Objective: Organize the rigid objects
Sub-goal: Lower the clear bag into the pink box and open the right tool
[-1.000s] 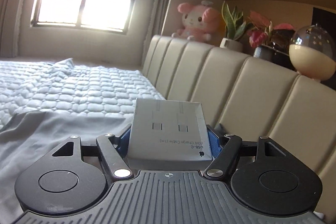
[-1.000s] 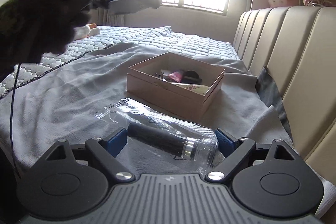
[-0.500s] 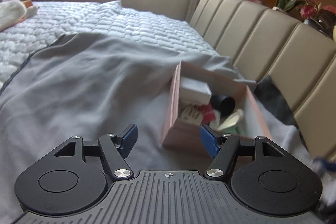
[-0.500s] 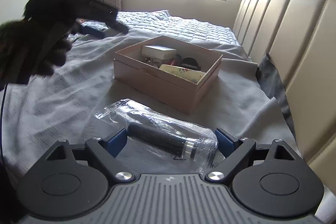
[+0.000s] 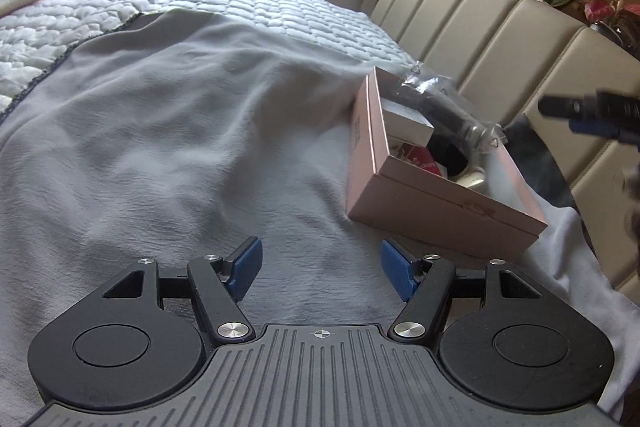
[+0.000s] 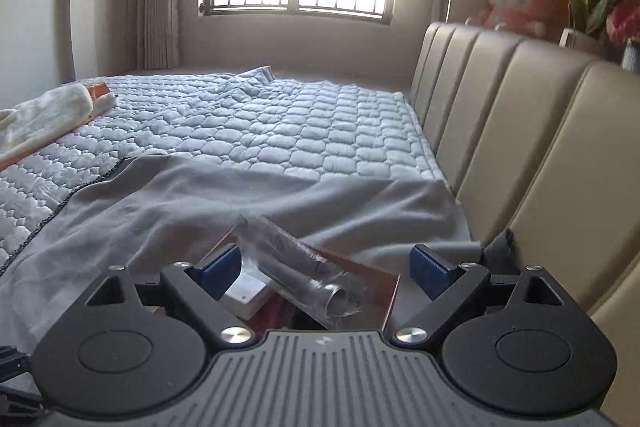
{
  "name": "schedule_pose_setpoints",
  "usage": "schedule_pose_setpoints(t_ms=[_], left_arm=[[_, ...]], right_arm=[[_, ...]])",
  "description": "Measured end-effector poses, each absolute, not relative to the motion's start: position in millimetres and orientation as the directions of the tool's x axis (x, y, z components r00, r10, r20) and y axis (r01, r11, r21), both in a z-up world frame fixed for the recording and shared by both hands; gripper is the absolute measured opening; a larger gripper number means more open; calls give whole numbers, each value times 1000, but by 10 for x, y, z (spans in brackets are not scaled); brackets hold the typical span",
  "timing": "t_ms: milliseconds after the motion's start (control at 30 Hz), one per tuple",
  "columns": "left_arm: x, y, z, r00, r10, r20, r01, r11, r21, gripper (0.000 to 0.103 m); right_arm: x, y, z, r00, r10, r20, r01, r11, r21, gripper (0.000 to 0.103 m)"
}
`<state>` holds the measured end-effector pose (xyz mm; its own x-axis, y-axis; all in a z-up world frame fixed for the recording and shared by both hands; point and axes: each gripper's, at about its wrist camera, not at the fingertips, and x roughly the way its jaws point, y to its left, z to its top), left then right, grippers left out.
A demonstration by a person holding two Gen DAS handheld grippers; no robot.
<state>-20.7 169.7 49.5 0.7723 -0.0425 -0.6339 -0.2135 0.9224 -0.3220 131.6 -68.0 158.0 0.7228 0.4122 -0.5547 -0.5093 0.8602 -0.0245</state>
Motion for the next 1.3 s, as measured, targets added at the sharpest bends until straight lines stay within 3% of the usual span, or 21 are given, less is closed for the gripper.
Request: schedule_pose_setpoints(t_ms=[100, 233, 300, 433, 567, 833, 967, 1100, 1300], left_arm=[[-116, 1643, 488, 775, -50, -630, -208, 922, -328, 71], [-18, 1531, 500, 777, -60, -626, -196, 923, -332, 71], [20, 1469, 504, 775, -60, -629, -192, 926, -324, 71], [68, 1359, 496, 767, -54, -639, -186, 935, -302, 71], [66, 1233, 497, 766, -35, -642, -189, 942, -276, 71], [1, 707, 461, 801, -15, -599, -138, 968, -209, 71], [2, 384, 240, 786, 85, -612, -160, 985, -68, 71], [-45, 240, 71, 786, 142, -602, -179, 984, -1, 73], [-93, 247, 156, 784, 129, -607, -220, 973, -77, 71]], right_arm=[[1074, -815, 1195, 688, 428, -587, -545, 838, -28, 92], [841, -762, 670, 678, 346, -648, -585, 788, -192, 85], [833, -681, 478, 718, 270, -642, -567, 762, -313, 82], [929, -686, 395, 713, 260, -652, -559, 771, -304, 82], [1096, -767, 361, 787, 157, -597, -438, 823, -361, 82], [948, -1322, 316, 676, 278, -682, -377, 926, 4, 83], [676, -1389, 108, 663, 276, -696, -389, 921, -5, 85], [490, -1453, -9, 737, 239, -632, -336, 941, -36, 97], [565, -1543, -10, 730, 238, -641, -285, 958, 30, 102]])
